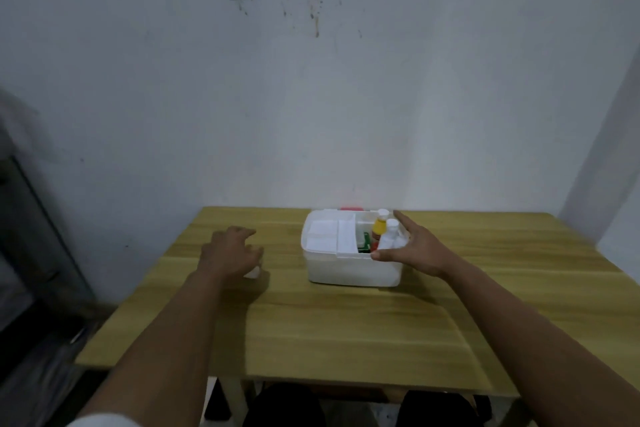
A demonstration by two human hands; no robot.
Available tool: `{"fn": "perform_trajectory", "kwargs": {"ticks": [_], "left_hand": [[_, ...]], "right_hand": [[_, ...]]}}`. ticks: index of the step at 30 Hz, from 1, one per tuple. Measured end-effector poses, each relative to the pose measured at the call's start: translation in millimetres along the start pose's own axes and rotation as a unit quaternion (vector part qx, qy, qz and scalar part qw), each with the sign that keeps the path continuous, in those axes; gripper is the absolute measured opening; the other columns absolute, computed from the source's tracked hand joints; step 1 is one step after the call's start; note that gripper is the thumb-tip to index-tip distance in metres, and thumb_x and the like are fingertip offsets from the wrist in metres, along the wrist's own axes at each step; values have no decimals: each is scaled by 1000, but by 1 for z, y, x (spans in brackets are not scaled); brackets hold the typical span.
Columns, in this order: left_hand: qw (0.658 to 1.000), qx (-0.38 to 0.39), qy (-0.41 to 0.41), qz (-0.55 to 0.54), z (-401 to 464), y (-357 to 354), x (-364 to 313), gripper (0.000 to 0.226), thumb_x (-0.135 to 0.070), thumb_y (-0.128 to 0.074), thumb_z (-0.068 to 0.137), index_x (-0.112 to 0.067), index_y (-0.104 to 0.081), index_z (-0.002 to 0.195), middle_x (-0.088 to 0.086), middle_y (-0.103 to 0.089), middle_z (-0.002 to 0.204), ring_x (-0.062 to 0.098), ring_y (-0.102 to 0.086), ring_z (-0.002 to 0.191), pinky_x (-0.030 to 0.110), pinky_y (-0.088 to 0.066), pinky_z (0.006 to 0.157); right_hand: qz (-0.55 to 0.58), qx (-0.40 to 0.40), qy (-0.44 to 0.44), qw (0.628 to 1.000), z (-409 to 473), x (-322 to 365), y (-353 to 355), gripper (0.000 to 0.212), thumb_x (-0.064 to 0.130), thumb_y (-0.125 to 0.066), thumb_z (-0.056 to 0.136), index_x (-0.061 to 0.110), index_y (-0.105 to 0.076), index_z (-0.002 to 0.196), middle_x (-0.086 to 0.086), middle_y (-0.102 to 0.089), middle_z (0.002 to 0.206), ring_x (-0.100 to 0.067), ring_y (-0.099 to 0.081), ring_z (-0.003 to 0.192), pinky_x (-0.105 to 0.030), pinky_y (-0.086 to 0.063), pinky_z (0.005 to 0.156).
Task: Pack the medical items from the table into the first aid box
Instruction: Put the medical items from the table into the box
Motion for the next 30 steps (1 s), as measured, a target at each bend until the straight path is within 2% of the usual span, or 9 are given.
{"fn": "perform_trajectory", "kwargs": {"ticks": [3, 5, 8, 13, 17, 20, 24, 27, 30], "left_hand": [[999, 17, 45, 5, 6, 2, 21, 73, -68, -69, 68, -32, -68, 132, -8, -69, 131, 20, -60, 126, 40, -48, 102], [999, 25, 28, 11, 9, -2, 19, 57, -68, -72, 72, -33, -76, 116, -11, -75, 116, 15, -66, 115, 35, -51, 96], [999, 20, 10, 27, 15, -9, 9, 31, -59, -76, 77, -35, -81, 95, -12, -76, 104, 12, -67, 100, 30, -53, 83], [999, 26, 3, 40, 25, -17, 0, 36, -57, -70, 84, -31, -78, 108, -8, -75, 109, 14, -66, 102, 31, -52, 81], [997, 34, -4, 68, 28, -21, -3, 42, -69, -62, 79, -38, -77, 103, -14, -73, 101, 14, -65, 101, 38, -53, 88], [996, 56, -36, 61, 27, -25, -5, 36, -59, -63, 83, -36, -77, 108, -14, -74, 104, 10, -65, 97, 35, -56, 85], [996, 33, -50, 59, 30, -26, -8, 23, -48, -65, 91, -30, -79, 95, -10, -74, 86, 9, -66, 81, 30, -56, 71], [996, 28, -44, 68, 34, -27, -6, 18, -41, -68, 90, -26, -76, 82, -8, -70, 71, 10, -66, 68, 26, -48, 58], [998, 19, -38, 53, 31, -22, -7, 14, -36, -70, 89, -25, -76, 83, -4, -73, 77, 12, -68, 68, 28, -55, 64]], "right_hand": [[13, 2, 8, 1000, -1, -1, 2, 121, 66, -93, 52, 39, -36, 155, 13, -53, 149, -17, -54, 134, -43, -49, 109], [25, 6, 17, 1000, -4, 2, 2, 111, 58, -94, 56, 42, -41, 151, 15, -60, 140, -15, -59, 128, -38, -51, 105], [15, 4, -2, 1000, -5, 0, 3, 123, 67, -94, 50, 42, -36, 155, 13, -56, 147, -16, -56, 132, -43, -49, 109], [-4, 6, -22, 1000, -6, 0, 3, 136, 75, -91, 44, 41, -27, 159, 11, -45, 157, -18, -48, 140, -48, -46, 112], [-4, 4, -29, 1000, -7, 0, 4, 142, 75, -91, 43, 39, -22, 161, 10, -43, 159, -18, -45, 142, -46, -43, 115], [-2, 6, -31, 999, -7, 0, 4, 142, 72, -92, 46, 35, -19, 163, 10, -40, 161, -18, -42, 145, -44, -41, 116], [-9, 9, -34, 999, -8, 2, 5, 145, 75, -89, 45, 34, -16, 164, 6, -36, 163, -21, -40, 146, -43, -40, 116], [-14, 13, -37, 999, -9, 4, 4, 147, 78, -86, 43, 34, -15, 164, 5, -35, 164, -23, -39, 147, -45, -40, 116], [-16, 12, -43, 999, -9, 3, 3, 148, 79, -86, 42, 35, -15, 163, 5, -35, 165, -23, -40, 147, -47, -41, 116]]}}
Point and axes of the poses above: each hand's wrist, its own z-axis towards the middle knuckle, its own y-axis out of the back of the hand, x = y × z, the point moved 4 cm from there along z, towards the middle knuckle
